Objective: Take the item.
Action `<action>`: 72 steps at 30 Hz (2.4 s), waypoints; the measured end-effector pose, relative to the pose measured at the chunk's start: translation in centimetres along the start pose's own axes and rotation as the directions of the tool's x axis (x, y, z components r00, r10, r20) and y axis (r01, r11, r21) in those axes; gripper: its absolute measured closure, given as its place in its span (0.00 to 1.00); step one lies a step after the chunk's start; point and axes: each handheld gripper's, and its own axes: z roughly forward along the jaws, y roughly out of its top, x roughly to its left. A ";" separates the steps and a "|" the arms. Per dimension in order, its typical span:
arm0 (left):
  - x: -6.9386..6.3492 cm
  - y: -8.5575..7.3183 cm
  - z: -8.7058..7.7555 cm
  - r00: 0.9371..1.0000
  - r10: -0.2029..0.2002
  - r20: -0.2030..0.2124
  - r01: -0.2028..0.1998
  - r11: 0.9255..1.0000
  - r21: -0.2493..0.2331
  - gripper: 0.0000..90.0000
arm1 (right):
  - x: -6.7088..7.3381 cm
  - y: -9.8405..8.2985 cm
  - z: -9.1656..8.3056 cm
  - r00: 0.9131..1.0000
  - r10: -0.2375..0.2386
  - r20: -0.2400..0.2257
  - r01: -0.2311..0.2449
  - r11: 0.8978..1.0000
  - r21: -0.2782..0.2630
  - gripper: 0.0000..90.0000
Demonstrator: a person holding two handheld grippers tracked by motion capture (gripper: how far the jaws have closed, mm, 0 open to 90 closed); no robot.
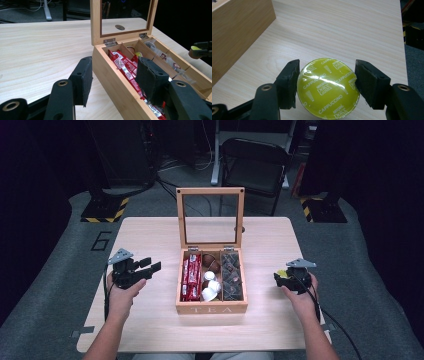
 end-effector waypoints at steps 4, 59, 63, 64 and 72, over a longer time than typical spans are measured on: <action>0.0 0.0 0.1 1.000 0.001 -0.002 -0.001 1.000 0.001 0.52 | 0.0 -0.3 0.1 1.000 0.000 0.005 0.000 1.000 0.002 0.42; 0.1 -0.1 0.0 1.000 -0.005 -0.001 0.005 1.000 -0.001 0.52 | 1.0 -1.0 0.9 1.000 0.009 0.005 -0.009 1.000 0.020 0.33; 0.1 -0.1 0.1 1.000 -0.003 -0.002 0.003 1.000 0.000 0.52 | 0.8 -0.7 0.3 0.999 0.032 -0.002 -0.032 0.999 0.012 0.34; 0.1 -0.1 0.0 1.000 -0.004 -0.002 0.004 1.000 0.000 0.52 | 0.8 -0.7 0.3 0.999 0.044 0.000 -0.044 0.999 0.010 0.34; 0.1 0.0 -0.1 1.000 -0.006 0.000 0.006 1.000 -0.002 0.52 | 0.5 -0.1 -0.5 0.997 0.064 -0.034 -0.064 0.998 0.009 0.35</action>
